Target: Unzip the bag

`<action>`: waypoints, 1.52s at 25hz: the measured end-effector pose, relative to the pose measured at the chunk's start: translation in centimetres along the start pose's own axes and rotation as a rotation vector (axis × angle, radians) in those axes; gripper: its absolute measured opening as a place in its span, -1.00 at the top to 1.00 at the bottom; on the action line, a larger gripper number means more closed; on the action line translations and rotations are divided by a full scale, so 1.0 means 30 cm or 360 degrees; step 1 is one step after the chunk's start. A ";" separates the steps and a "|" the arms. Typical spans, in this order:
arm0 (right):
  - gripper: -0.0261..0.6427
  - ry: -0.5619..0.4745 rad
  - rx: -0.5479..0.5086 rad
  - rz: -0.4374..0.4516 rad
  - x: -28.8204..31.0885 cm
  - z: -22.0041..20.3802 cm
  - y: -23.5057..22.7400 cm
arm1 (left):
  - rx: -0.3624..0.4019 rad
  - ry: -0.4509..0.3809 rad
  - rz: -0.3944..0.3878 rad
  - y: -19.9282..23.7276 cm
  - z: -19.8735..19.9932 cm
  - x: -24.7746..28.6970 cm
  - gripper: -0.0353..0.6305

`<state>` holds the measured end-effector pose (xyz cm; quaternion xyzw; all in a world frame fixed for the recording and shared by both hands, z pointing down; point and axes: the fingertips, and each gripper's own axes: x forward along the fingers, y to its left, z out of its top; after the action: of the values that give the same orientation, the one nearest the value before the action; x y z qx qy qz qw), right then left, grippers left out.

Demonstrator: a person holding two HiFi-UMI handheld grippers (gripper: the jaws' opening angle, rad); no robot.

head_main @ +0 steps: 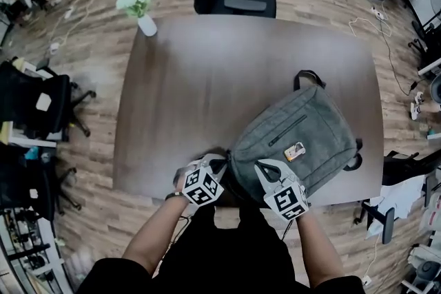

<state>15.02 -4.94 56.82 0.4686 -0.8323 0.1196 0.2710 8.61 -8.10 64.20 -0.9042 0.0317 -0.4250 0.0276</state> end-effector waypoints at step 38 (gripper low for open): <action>0.37 0.0847 -0.1321 0.1181 0.292 -0.049 0.037 | 0.0182 0.0020 -0.0171 -0.020 0.017 0.013 0.83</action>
<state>10.96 -9.95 63.03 -0.0428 -0.8208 -0.0152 0.5694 9.27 -7.51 64.20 -0.8989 -0.0411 -0.4326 0.0562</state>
